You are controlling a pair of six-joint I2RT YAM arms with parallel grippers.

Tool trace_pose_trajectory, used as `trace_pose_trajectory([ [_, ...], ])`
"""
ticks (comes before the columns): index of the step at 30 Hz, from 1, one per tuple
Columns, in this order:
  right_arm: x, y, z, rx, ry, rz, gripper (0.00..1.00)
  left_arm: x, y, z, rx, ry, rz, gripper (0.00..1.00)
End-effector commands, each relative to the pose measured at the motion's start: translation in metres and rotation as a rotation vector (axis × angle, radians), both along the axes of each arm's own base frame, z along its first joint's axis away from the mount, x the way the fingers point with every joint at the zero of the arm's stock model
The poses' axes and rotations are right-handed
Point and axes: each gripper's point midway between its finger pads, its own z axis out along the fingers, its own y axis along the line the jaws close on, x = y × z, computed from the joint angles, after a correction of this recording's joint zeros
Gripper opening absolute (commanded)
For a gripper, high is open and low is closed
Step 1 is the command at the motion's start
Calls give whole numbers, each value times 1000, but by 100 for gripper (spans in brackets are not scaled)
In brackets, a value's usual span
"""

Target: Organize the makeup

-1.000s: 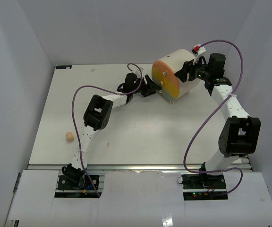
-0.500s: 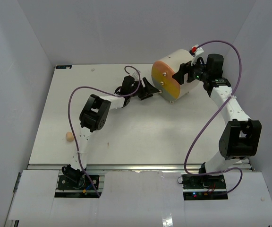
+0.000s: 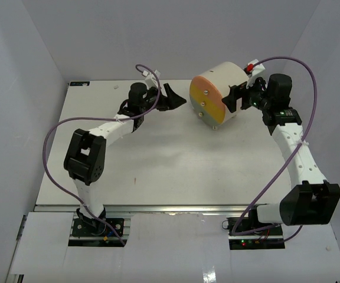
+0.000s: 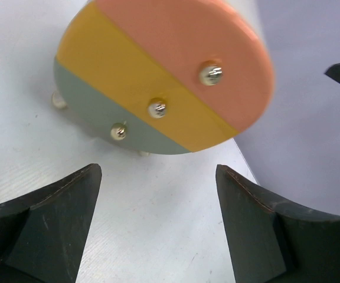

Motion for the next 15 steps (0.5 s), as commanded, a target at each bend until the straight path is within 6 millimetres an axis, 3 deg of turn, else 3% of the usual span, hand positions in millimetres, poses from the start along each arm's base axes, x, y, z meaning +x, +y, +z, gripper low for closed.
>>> trace_pose_trajectory([
  [1,-43,-2,8,-46,-66,52,90,-46,24,51,121,-202,-53,96],
  [4,-79,-1,-16,-94,-79,114,90,-90,52,71,187,-302,-47,98],
  [9,-119,5,-52,-87,-63,185,90,-150,89,88,208,-427,-28,98],
  [12,-132,6,-72,-46,-7,177,90,-172,105,84,249,-461,-18,98],
  [15,-138,-1,-74,-33,-26,133,90,-185,121,76,308,-503,12,98],
])
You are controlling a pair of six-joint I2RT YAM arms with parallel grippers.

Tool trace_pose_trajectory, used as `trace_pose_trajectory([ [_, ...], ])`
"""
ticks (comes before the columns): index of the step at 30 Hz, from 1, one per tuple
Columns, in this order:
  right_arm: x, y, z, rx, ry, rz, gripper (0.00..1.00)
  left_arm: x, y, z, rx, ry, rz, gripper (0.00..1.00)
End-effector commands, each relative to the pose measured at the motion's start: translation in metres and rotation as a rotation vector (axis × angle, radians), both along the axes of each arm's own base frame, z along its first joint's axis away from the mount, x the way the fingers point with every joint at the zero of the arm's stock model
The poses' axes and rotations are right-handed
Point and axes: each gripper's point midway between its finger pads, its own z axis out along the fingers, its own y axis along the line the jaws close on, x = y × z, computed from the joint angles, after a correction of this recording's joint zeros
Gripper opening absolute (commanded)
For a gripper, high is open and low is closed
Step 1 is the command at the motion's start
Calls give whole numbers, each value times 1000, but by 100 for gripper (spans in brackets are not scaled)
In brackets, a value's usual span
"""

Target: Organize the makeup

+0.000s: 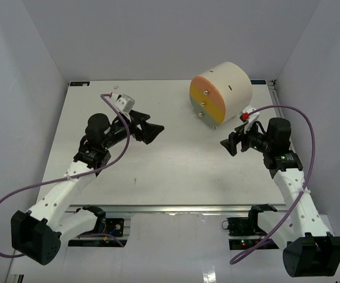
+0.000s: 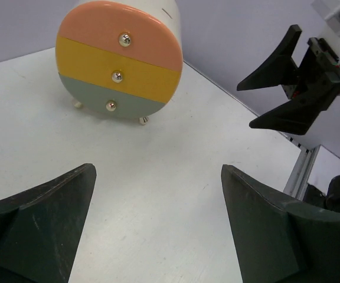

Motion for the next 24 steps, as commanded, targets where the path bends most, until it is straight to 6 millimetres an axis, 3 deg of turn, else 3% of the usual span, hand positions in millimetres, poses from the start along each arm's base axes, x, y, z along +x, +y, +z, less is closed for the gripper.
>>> trace_pose_trajectory([
  [1,-9,-7,5,36,-53,-48,90,-16,28,-29,135,-57,65,98],
  [4,-10,-22,-4,51,-55,-142,90,-24,44,-39,178,-88,124,98],
  [10,-10,-46,3,124,-77,-278,90,-39,52,-43,176,-110,130,98],
  [24,-2,-62,0,141,-51,-375,90,-41,61,-45,198,-107,166,98],
])
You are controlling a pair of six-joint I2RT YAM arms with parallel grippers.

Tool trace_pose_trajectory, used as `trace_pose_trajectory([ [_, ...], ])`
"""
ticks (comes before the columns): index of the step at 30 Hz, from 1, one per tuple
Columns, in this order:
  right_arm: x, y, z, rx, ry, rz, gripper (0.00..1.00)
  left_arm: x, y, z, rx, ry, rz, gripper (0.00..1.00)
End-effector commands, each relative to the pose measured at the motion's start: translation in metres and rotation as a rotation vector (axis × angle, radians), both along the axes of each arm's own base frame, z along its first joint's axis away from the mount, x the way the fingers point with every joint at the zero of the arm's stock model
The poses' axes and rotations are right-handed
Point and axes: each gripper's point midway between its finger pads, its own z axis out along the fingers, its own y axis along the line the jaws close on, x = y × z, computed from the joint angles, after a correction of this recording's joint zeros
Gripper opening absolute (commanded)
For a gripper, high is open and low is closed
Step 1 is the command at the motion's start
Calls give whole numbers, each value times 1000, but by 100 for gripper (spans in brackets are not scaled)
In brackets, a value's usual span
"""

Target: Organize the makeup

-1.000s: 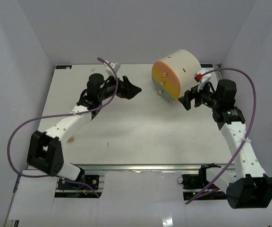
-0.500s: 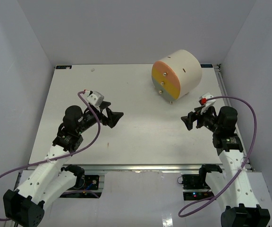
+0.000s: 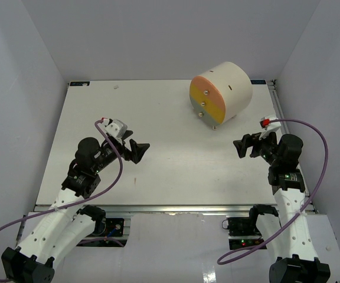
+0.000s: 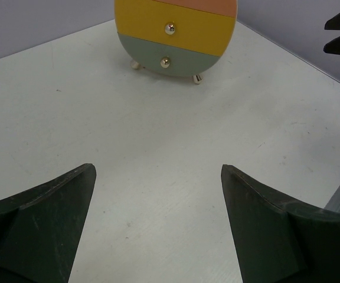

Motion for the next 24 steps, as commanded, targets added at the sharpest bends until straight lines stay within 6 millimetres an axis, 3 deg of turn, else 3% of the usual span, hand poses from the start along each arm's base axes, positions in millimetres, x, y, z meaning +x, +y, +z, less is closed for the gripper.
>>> trace_pose_trajectory([
  [1,7,-7,9,7,-35,-41,90,1,4,0,11,-5,14,98],
  [24,11,-19,2,27,-15,-119,90,-1,4,3,9,-12,13,98],
])
